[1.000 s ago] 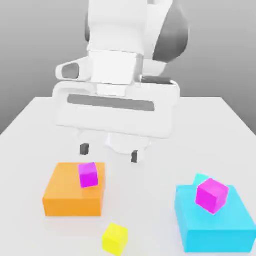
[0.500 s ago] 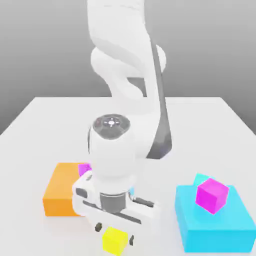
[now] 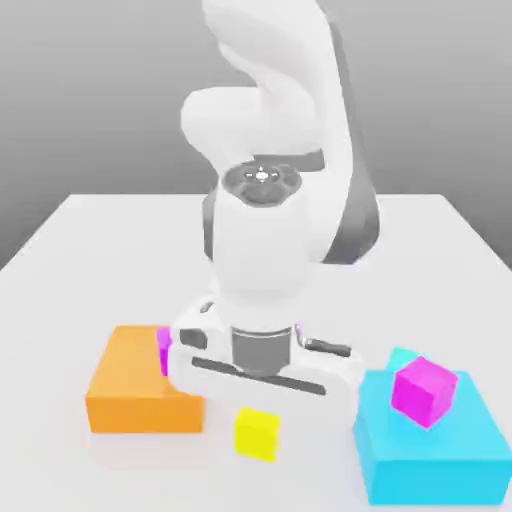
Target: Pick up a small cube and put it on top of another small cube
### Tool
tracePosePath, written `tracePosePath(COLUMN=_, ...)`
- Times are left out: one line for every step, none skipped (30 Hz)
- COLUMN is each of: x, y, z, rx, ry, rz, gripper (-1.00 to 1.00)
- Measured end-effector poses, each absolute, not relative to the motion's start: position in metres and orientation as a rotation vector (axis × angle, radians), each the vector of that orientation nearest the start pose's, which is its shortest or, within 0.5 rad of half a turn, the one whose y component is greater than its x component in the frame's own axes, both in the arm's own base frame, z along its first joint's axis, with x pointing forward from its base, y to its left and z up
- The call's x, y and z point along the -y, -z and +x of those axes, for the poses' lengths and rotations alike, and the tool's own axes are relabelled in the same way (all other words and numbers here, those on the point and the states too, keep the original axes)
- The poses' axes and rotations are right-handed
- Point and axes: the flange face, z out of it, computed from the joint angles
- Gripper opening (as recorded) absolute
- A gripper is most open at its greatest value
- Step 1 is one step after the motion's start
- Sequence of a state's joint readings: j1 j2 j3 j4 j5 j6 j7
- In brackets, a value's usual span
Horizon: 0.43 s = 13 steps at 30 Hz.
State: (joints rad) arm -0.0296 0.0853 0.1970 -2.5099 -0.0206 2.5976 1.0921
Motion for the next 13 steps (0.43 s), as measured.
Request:
tracePosePath(x=-0.110, y=-0.263, z=0.453, rx=-1.252, ry=0.000, rz=-2.873, gripper=-1.00)
tracePosePath(x=-0.139, y=-0.276, z=0.444, rx=-1.131, ry=-0.001, rz=-2.923, gripper=-1.00)
tracePosePath(x=-0.166, y=-0.289, z=0.432, rx=-1.014, ry=-0.002, rz=-2.966, gripper=-1.00)
tracePosePath(x=-0.182, y=-0.301, z=0.423, rx=-0.929, ry=-0.002, rz=-2.995, gripper=-1.00)
tracePosePath(x=-0.197, y=-0.312, z=0.413, rx=-0.847, ry=-0.002, rz=-3.021, gripper=-1.00)
tracePosePath(x=-0.201, y=-0.310, z=0.410, rx=-0.817, ry=-0.002, rz=-3.031, gripper=-1.00)
tracePosePath(x=-0.202, y=-0.301, z=0.409, rx=-0.806, ry=0.000, rz=-3.035, gripper=-1.00)
tracePosePath(x=-0.203, y=-0.290, z=0.409, rx=-0.802, ry=0.000, rz=-3.037, gripper=-1.00)
tracePosePath(x=-0.203, y=-0.276, z=0.409, rx=-0.801, ry=0.001, rz=-3.038, gripper=-1.00)
tracePosePath(x=-0.202, y=-0.265, z=0.408, rx=-0.800, ry=0.000, rz=-3.038, gripper=1.00)
tracePosePath(x=-0.202, y=-0.265, z=0.409, rx=-0.803, ry=0.000, rz=-3.037, gripper=1.00)
tracePosePath(x=-0.201, y=-0.265, z=0.409, rx=-0.805, ry=0.000, rz=-3.036, gripper=1.00)
tracePosePath(x=-0.201, y=-0.265, z=0.409, rx=-0.806, ry=0.000, rz=-3.036, gripper=1.00)
